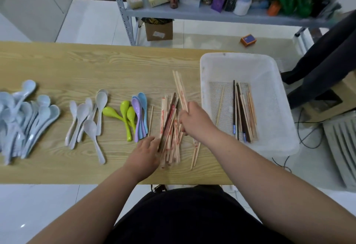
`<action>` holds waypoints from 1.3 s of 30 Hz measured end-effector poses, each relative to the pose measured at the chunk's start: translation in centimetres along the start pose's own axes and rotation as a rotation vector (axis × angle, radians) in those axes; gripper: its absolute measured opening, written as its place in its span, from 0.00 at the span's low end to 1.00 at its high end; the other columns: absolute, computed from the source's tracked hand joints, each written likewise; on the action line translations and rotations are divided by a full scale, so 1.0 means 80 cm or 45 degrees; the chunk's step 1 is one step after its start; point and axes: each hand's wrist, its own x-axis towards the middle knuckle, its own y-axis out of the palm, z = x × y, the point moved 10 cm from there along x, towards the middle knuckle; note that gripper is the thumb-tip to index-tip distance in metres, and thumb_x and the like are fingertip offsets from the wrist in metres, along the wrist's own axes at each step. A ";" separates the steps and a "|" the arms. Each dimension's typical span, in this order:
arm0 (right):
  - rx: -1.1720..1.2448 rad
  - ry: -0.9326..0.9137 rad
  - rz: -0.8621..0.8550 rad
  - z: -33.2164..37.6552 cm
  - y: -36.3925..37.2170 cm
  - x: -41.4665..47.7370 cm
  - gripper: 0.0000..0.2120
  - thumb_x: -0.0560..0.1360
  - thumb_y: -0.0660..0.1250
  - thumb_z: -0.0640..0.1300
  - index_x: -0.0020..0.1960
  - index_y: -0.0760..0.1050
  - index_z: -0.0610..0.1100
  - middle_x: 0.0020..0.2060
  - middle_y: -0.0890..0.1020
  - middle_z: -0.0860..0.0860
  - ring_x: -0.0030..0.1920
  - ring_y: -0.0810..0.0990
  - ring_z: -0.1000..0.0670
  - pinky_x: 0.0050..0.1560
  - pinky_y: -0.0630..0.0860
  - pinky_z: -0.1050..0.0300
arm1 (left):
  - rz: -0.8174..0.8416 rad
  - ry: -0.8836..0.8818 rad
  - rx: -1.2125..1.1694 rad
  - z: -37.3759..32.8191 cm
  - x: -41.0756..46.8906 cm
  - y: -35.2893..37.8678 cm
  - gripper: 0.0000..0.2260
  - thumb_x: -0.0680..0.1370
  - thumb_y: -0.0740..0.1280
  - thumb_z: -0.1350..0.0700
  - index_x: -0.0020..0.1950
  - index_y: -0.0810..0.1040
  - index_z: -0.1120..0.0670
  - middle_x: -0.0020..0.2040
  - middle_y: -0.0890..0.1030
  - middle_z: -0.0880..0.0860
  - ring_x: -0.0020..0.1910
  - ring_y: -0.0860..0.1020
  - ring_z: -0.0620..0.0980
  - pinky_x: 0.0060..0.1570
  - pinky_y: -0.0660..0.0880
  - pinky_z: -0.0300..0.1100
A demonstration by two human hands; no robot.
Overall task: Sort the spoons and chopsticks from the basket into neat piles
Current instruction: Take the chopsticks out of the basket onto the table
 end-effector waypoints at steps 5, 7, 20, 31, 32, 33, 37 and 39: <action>-0.170 0.417 0.009 -0.072 0.077 0.025 0.26 0.83 0.55 0.40 0.79 0.53 0.41 0.63 0.77 0.41 0.53 0.81 0.41 0.38 0.77 0.51 | 0.143 -0.014 0.118 0.013 -0.014 0.007 0.28 0.75 0.65 0.55 0.75 0.65 0.56 0.75 0.63 0.60 0.70 0.65 0.65 0.70 0.64 0.53; -0.210 0.528 -0.052 -0.098 0.081 0.025 0.30 0.81 0.54 0.37 0.81 0.50 0.43 0.69 0.73 0.42 0.61 0.79 0.39 0.55 0.79 0.45 | 0.203 -0.046 0.099 0.016 -0.014 0.011 0.28 0.76 0.64 0.54 0.76 0.63 0.56 0.77 0.58 0.59 0.71 0.63 0.63 0.72 0.62 0.52; -0.641 0.345 0.114 -0.118 0.093 0.017 0.31 0.79 0.61 0.43 0.80 0.56 0.46 0.76 0.62 0.43 0.64 0.75 0.40 0.53 0.77 0.50 | 0.212 0.119 -0.025 -0.007 -0.006 0.010 0.31 0.78 0.66 0.55 0.78 0.61 0.61 0.78 0.61 0.57 0.77 0.60 0.54 0.75 0.54 0.39; -0.572 -0.513 0.011 -0.013 0.004 -0.043 0.16 0.81 0.60 0.44 0.68 0.74 0.47 0.65 0.75 0.53 0.65 0.73 0.54 0.66 0.71 0.57 | 0.075 0.110 -0.042 -0.032 0.021 0.002 0.36 0.74 0.70 0.52 0.79 0.62 0.57 0.78 0.59 0.62 0.77 0.61 0.62 0.75 0.61 0.50; -0.538 -0.475 -0.054 -0.025 -0.023 -0.041 0.15 0.81 0.60 0.43 0.68 0.74 0.46 0.64 0.75 0.52 0.64 0.74 0.53 0.65 0.71 0.57 | 0.083 0.085 -0.041 -0.034 0.025 0.005 0.37 0.74 0.70 0.50 0.80 0.60 0.56 0.79 0.57 0.61 0.77 0.60 0.60 0.76 0.60 0.49; -0.515 -0.433 -0.119 -0.039 -0.047 -0.037 0.15 0.81 0.61 0.43 0.67 0.74 0.46 0.63 0.75 0.51 0.63 0.74 0.52 0.64 0.71 0.56 | 0.091 0.068 -0.036 -0.035 0.028 0.007 0.37 0.75 0.70 0.50 0.80 0.59 0.55 0.79 0.56 0.60 0.78 0.60 0.59 0.76 0.61 0.49; -0.518 -0.143 -0.318 -0.122 -0.138 -0.014 0.18 0.81 0.62 0.45 0.69 0.72 0.45 0.66 0.73 0.47 0.66 0.73 0.47 0.65 0.71 0.51 | 0.003 0.054 -0.015 -0.048 0.038 0.006 0.31 0.72 0.70 0.55 0.73 0.69 0.60 0.72 0.65 0.62 0.71 0.67 0.63 0.71 0.67 0.55; -0.542 0.088 -0.287 -0.173 -0.164 0.001 0.22 0.80 0.63 0.48 0.73 0.68 0.44 0.69 0.70 0.44 0.67 0.73 0.43 0.65 0.73 0.48 | -0.115 -0.027 -0.034 -0.045 0.043 0.000 0.28 0.69 0.71 0.53 0.67 0.75 0.62 0.68 0.70 0.65 0.67 0.70 0.67 0.69 0.69 0.59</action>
